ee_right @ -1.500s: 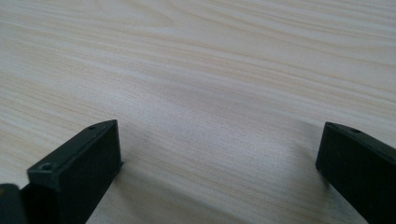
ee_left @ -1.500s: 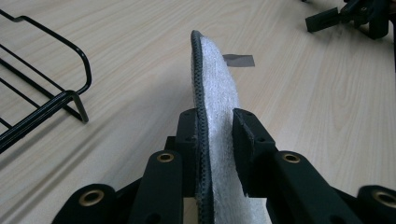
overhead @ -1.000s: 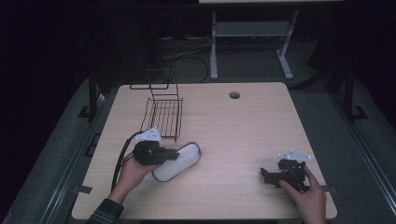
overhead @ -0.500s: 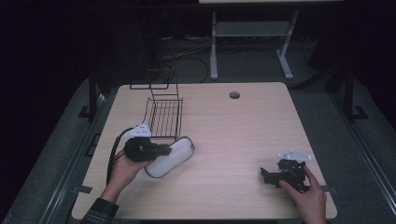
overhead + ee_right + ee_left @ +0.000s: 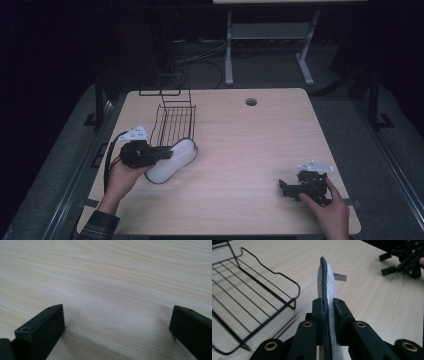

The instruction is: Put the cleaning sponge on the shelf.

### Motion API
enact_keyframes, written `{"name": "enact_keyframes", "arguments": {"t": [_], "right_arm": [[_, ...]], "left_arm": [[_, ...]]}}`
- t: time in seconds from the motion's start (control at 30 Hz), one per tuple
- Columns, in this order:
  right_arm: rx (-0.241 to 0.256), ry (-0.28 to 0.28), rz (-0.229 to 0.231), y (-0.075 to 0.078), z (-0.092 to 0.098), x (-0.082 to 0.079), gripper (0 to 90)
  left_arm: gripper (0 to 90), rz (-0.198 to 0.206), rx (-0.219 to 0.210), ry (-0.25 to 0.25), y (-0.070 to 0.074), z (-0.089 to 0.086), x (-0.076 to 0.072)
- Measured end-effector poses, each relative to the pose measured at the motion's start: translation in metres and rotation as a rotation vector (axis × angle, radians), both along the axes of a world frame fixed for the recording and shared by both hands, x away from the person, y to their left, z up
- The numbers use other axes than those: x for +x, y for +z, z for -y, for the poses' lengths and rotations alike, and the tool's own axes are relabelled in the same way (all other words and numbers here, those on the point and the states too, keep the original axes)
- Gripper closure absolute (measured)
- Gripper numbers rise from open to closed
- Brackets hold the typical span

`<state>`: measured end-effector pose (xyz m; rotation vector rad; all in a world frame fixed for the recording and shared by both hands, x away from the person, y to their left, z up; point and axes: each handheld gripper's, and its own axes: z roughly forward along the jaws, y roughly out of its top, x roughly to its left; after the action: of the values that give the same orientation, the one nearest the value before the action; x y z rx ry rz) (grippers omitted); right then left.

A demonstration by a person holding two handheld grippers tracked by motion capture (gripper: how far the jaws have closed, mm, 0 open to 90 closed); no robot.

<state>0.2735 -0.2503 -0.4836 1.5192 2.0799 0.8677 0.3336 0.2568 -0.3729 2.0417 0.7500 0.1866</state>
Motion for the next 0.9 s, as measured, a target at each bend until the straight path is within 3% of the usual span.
{"name": "enact_keyframes", "arguments": {"t": [0.9], "right_arm": [[0.000,0.000,0.000,0.000,0.000,0.000,0.0]], "left_arm": [[80.4,0.024,-0.048,0.110,0.015,-0.039,0.034]]}}
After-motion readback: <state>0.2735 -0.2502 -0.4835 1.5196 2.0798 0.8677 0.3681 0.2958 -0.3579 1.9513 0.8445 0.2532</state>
